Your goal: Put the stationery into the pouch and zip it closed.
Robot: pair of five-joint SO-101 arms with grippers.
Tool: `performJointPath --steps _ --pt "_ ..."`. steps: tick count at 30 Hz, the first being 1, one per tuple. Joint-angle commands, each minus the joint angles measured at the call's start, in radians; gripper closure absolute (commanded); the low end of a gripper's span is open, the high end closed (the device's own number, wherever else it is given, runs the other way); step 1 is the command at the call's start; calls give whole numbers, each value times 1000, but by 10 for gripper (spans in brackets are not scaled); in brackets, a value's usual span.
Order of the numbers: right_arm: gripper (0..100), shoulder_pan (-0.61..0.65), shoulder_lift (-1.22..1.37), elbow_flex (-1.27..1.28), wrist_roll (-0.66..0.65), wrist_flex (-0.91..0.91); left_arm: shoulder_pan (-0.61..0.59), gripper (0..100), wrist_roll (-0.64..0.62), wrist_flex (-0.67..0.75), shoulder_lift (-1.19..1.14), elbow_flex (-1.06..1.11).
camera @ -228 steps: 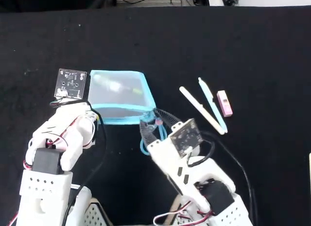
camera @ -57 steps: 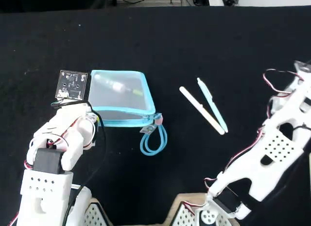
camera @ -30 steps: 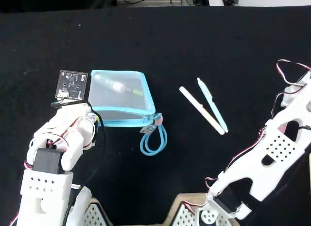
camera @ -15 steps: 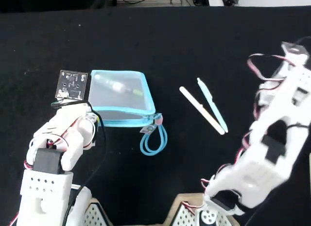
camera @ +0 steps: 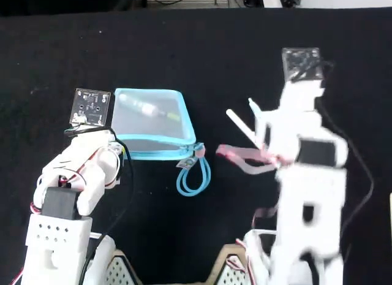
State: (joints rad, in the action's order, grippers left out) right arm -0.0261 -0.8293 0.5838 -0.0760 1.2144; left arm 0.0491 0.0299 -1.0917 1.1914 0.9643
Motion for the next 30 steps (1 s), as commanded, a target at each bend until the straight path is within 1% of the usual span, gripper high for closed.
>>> performJointPath --steps 1,11,15,18,19,22,24,26,30 --pt "987 196 -242 30 44 -77 2 970 -2 23 6 7" --pt "986 701 -717 208 35 -195 2 970 -3 23 6 5" --pt "986 844 -834 344 34 -288 2 970 -6 23 6 -1" --pt "986 898 -874 509 32 -414 2 970 -6 23 6 -1" --pt "986 905 -889 567 12 -460 2 970 -5 23 6 -1" --pt "986 910 -911 723 -106 -628 2 970 -3 25 6 -1" --pt "987 910 -923 812 -158 -750 2 970 -3 25 6 -1" --pt "987 911 -934 888 -180 -858 2 970 -2 25 6 -2" --pt "987 907 -937 998 -183 -1042 2 970 -2 25 8 -2"
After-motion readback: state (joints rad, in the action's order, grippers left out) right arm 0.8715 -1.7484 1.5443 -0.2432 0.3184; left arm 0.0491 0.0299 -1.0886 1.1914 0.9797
